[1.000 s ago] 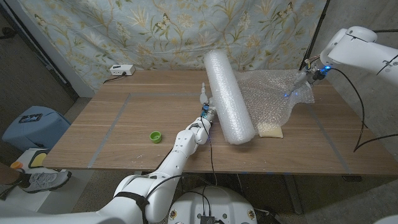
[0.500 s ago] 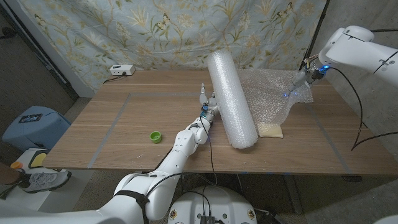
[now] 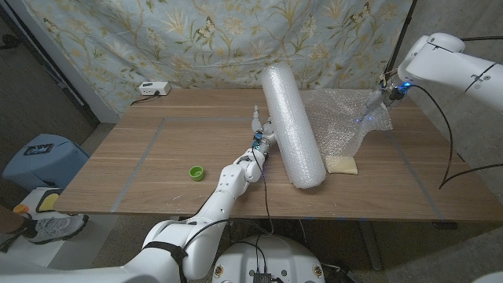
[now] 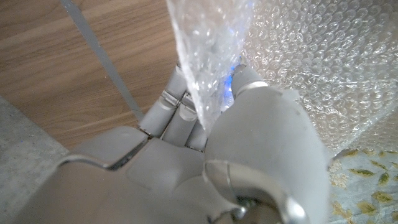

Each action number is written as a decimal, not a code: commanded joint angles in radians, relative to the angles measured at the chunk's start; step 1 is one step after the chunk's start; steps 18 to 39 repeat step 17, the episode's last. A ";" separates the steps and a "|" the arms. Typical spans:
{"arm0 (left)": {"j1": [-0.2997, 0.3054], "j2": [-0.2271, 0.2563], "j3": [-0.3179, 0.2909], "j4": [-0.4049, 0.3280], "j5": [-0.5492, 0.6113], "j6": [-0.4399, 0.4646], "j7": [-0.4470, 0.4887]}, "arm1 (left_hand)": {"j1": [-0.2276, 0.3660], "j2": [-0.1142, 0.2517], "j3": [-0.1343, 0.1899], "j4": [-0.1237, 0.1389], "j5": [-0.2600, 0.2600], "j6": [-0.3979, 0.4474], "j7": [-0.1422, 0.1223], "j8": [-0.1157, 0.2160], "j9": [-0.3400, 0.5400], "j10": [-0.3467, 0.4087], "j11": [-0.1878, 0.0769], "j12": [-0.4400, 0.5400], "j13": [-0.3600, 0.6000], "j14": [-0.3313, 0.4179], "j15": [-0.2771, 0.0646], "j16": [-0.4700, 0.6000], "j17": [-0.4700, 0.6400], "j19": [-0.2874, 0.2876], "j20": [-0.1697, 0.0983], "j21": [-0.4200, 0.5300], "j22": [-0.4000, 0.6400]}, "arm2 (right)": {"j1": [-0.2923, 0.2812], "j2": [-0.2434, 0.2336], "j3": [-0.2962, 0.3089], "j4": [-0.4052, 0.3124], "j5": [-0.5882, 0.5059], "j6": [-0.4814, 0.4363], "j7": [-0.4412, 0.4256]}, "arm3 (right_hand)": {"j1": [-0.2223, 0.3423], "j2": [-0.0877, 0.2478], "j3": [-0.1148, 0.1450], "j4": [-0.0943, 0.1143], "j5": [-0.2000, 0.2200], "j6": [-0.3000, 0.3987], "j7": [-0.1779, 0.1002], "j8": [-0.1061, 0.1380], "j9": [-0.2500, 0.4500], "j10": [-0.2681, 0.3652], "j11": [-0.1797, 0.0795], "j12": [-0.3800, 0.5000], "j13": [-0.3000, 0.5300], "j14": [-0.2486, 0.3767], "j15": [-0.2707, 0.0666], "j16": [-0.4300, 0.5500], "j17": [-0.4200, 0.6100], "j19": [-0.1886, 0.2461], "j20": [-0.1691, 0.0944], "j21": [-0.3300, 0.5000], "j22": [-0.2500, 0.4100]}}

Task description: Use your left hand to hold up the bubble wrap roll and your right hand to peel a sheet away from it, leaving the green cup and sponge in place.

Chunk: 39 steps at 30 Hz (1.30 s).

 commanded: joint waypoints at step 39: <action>0.033 0.020 0.010 -0.052 -0.011 -0.015 0.021 | 0.013 0.001 0.008 0.001 0.006 0.009 -0.002 0.003 0.004 -0.001 -0.003 0.010 0.004 0.006 -0.001 0.006 0.002 0.009 0.001 0.001 0.002 | 0.018 0.011 -0.027 -0.011 0.012 -0.009 -0.016 | -0.011 -0.001 0.008 0.002 0.002 0.010 0.000 -0.005 0.006 0.009 -0.004 -0.002 0.007 0.001 -0.005 -0.002 0.003 -0.007 -0.037 0.008 0.003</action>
